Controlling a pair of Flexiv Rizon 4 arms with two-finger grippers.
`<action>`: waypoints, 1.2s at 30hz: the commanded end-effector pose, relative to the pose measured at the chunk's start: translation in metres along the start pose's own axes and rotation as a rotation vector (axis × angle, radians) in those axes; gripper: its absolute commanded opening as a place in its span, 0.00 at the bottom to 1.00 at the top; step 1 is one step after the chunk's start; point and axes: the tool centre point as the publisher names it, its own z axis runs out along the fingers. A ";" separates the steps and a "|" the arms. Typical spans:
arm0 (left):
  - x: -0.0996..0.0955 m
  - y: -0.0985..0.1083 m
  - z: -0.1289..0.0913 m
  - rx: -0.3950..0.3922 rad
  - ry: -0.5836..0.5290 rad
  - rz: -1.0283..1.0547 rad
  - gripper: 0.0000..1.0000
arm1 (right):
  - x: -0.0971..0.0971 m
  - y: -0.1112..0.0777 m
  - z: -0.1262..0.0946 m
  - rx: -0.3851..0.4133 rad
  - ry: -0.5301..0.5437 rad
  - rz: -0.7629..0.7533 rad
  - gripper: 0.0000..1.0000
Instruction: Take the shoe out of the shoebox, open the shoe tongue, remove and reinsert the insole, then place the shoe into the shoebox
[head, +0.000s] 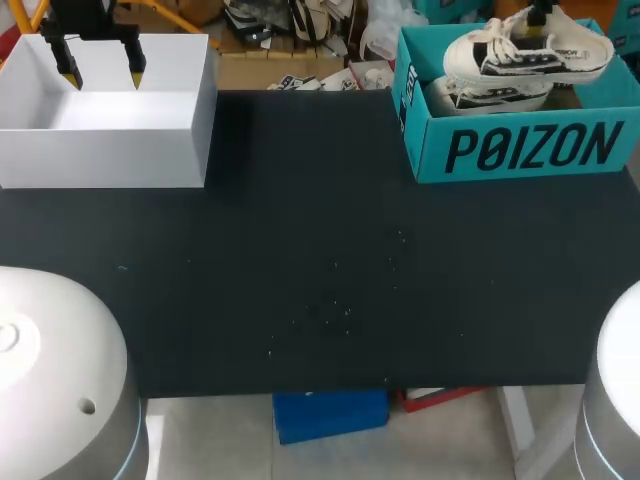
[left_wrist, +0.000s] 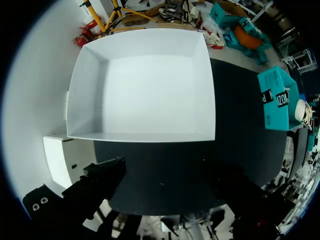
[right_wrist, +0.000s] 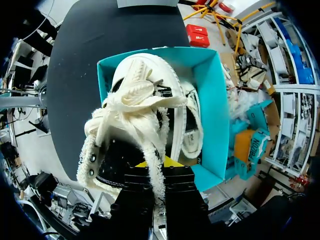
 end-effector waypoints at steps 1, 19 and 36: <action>0.001 0.001 -0.001 -0.001 -0.002 -0.001 1.00 | 0.056 0.032 -0.088 0.067 -0.072 0.022 0.00; 0.001 0.001 -0.001 -0.001 -0.002 -0.001 1.00 | 0.245 0.205 -0.078 -0.047 0.009 -0.038 0.00; 0.001 0.001 -0.001 -0.001 -0.002 -0.001 1.00 | 0.303 0.273 0.055 -0.087 0.082 -0.031 0.00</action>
